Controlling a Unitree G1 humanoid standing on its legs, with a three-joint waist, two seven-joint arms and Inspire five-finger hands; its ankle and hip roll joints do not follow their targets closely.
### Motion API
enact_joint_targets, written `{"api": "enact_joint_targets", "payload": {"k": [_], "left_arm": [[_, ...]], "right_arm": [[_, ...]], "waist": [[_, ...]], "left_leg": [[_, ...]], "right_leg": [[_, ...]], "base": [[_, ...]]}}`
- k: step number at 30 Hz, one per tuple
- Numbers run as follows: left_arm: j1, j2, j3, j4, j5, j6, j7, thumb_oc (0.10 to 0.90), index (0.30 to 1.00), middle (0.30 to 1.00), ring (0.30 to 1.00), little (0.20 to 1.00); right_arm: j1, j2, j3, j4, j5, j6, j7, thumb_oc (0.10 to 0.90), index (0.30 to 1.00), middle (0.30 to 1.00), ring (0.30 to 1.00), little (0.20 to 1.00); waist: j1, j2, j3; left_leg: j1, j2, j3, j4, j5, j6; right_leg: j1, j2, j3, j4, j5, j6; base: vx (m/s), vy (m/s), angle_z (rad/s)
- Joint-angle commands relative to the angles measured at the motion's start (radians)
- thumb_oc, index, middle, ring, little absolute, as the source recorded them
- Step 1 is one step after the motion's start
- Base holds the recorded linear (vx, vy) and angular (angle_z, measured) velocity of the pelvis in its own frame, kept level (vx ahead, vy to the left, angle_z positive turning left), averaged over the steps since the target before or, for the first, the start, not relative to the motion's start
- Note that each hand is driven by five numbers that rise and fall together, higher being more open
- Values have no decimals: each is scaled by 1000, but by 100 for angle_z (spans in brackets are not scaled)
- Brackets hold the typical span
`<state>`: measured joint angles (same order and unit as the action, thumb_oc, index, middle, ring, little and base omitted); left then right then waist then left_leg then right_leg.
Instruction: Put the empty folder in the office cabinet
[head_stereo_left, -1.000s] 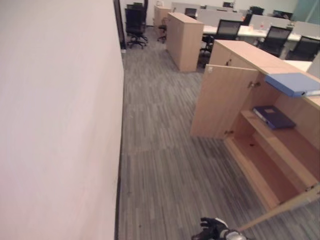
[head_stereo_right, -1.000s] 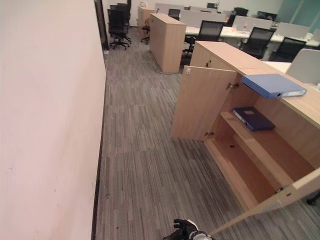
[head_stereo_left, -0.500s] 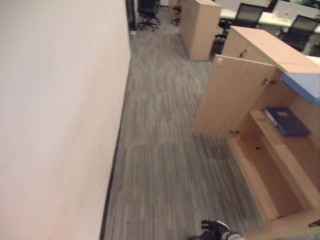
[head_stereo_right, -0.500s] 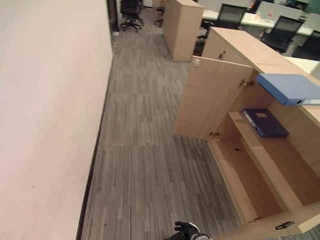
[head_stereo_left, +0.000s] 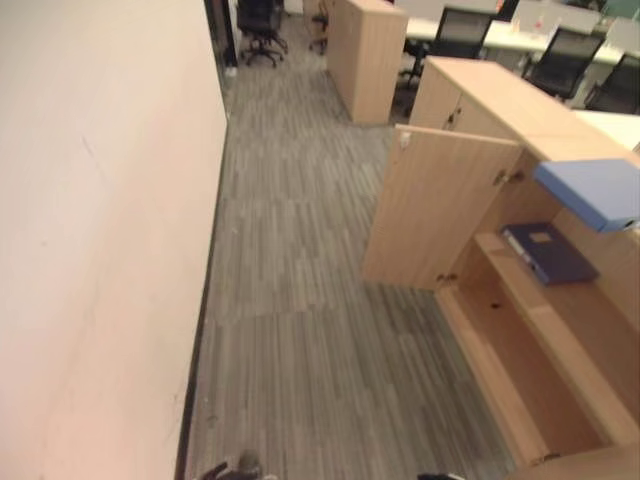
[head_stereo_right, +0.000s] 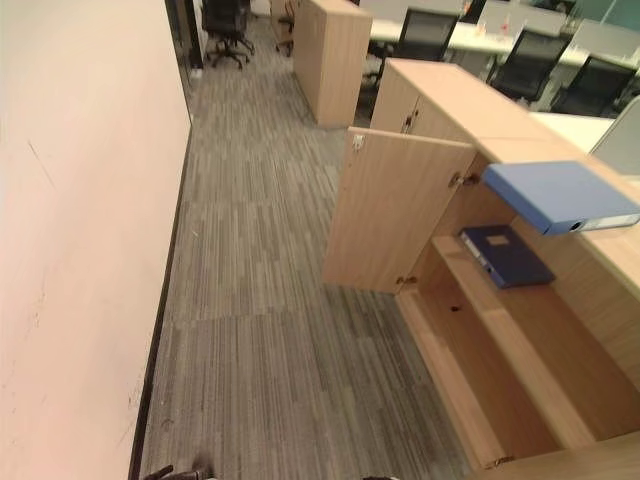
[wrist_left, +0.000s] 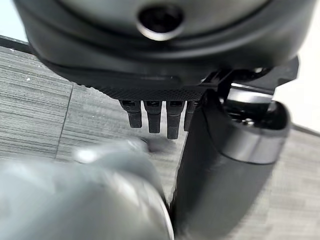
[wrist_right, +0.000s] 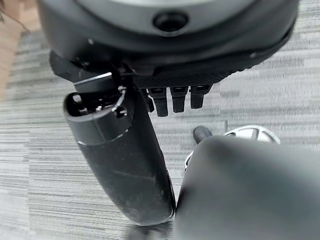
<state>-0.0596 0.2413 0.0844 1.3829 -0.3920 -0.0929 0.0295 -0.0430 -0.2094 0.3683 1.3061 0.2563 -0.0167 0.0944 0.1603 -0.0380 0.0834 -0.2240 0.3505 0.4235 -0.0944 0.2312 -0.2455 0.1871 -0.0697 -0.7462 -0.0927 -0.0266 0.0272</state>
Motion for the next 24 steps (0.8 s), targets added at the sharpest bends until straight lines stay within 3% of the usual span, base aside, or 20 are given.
{"api": "enact_joint_targets", "payload": {"k": [1, 2, 3, 4, 7, 8, 9, 10, 11, 12, 14, 15, 16, 17, 20, 22, 24], "left_arm": [[59, 47, -13, 58, 12, 10, 2, 800, 900, 900, 900, 900], [79, 44, 5, 70, 13, 14, 2, 800, 900, 900, 900, 900], [85, 42, 6, 78, 25, 18, -1, 800, 900, 900, 900, 900], [85, 43, 6, 78, 25, 18, -1, 800, 900, 900, 900, 900], [72, 45, -8, 79, 48, 23, -6, 800, 900, 900, 900, 900], [72, 46, -8, 78, 48, 24, -7, 800, 900, 900, 900, 900], [62, 60, -12, 72, 44, 22, -11, 800, 900, 900, 900, 900], [62, 61, -12, 72, 44, 22, -12, 800, 900, 900, 900, 900], [53, 71, -19, 65, 36, 28, -13, 800, 900, 900, 900, 900], [57, 86, -21, 62, 39, 31, -19, 800, 900, 900, 900, 900], [62, 93, -18, 65, 46, 36, -22, 800, 900, 900, 900, 900], [69, 99, -12, 67, 58, 39, -25, 800, 900, 900, 900, 900], [70, 99, -10, 66, 58, 39, -25, 800, 900, 900, 900, 900], [70, 101, -3, 68, 59, 39, -24, 800, 900, 900, 900, 900], [80, 92, 18, 76, 50, 35, -21, 800, 900, 900, 900, 900], [87, 87, 35, 77, 57, 33, -17, 800, 900, 900, 900, 900], [95, 87, 49, 77, 67, 30, -13, 800, 900, 900, 900, 900]], "right_arm": [[-37, -5, -20, 4, -16, -24, -2, 800, 900, 900, 900, 900], [-34, 8, -22, 12, -25, -19, 4, 800, 900, 900, 900, 900], [-29, 22, -32, 23, -30, -12, 8, 800, 900, 900, 900, 900], [-28, 23, -32, 23, -30, -12, 8, 800, 900, 900, 900, 900], [-12, 52, -33, 37, -45, -2, 20, 800, 900, 900, 900, 900], [-12, 53, -33, 36, -45, -1, 20, 800, 900, 900, 900, 900], [-9, 62, -29, 27, -43, -2, 29, 800, 900, 900, 900, 900], [-9, 62, -29, 26, -43, -1, 29, 800, 900, 900, 900, 900], [-9, 72, -18, 8, -40, -1, 34, 800, 900, 900, 900, 900], [-11, 80, -8, -13, -40, -4, 37, 800, 900, 900, 900, 900], [-12, 83, -1, -22, -45, -5, 36, 800, 900, 900, 900, 900], [-15, 84, 6, -31, -61, -4, 38, 800, 900, 900, 900, 900], [-15, 84, 7, -32, -61, -4, 38, 800, 900, 900, 900, 900], [-21, 84, 11, -40, -71, -4, 40, 800, 900, 900, 900, 900], [-48, 90, 27, -66, -96, -10, 43, 800, 900, 900, 900, 900], [-57, 95, 44, -78, -97, -10, 44, 800, 900, 900, 900, 900], [-61, 99, 58, -83, -93, -9, 45, 800, 900, 900, 900, 900]], "waist": [[29, -31, 14], [38, -23, -14], [46, -33, -39], [48, -36, -37], [45, -70, -57], [46, -75, -55], [38, -87, -58], [38, -92, -56], [26, -98, -49], [21, -91, -41], [23, -88, -35], [20, -83, -32], [17, -81, -32], [9, -69, -26], [-7, -44, -9], [-6, -41, 3], [-5, -56, 8]], "left_leg": [[-20, -13, -41, 7, 29, 43], [18, -18, -31, 7, 41, 54], [64, -44, -1, 7, 36, 77], [68, -47, 2, 7, 34, 78], [125, -135, 20, 21, -32, 137], [129, -143, 24, 20, -36, 141], [170, -225, 23, 37, -105, 194], [173, -233, 25, 35, -109, 199], [226, -316, 24, 21, -157, 250], [276, -368, 25, 7, -206, 286], [302, -385, 31, 7, -233, 299], [330, -392, 49, 7, -260, 302], [331, -391, 46, 7, -261, 302], [340, -385, 57, 7, -269, 298], [372, -369, 107, 7, -273, 272], [385, -365, 132, 7, -267, 258], [398, -372, 151, 7, -264, 247]], "right_leg": [[-8, -97, 29, 111, -5, 76], [27, -107, 50, 124, -25, 84], [63, -146, 60, 137, -28, 95], [64, -150, 62, 139, -27, 97], [82, -265, 59, 225, 60, 144], [81, -276, 62, 231, 61, 149], [72, -373, 69, 343, 178, 182], [70, -384, 73, 350, 179, 188], [38, -472, 94, 494, 300, 210], [0, -533, 93, 604, 373, 230], [-18, -571, 63, 654, 390, 235], [-30, -597, -24, 660, 393, 235], [-26, -595, -26, 659, 393, 235], [-50, -582, -72, 650, 376, 235], [-147, -496, -208, 508, 355, 235], [-179, -416, -249, 340, 385, 235], [-212, -357, -267, 219, 415, 235]], "base": [[411, 329, -47], [559, 456, -86], [562, 461, -77], [440, 385, -66], [312, 314, -33], [393, 506, -29], [274, 388, -10], [477, 710, 12], [423, 659, 32], [416, 645, 34], [267, 329, 29], [243, 240, 14], [223, 187, 16], [122, 94, -2], [114, 18, -24], [56, -92, -55], [79, -147, -46]]}}
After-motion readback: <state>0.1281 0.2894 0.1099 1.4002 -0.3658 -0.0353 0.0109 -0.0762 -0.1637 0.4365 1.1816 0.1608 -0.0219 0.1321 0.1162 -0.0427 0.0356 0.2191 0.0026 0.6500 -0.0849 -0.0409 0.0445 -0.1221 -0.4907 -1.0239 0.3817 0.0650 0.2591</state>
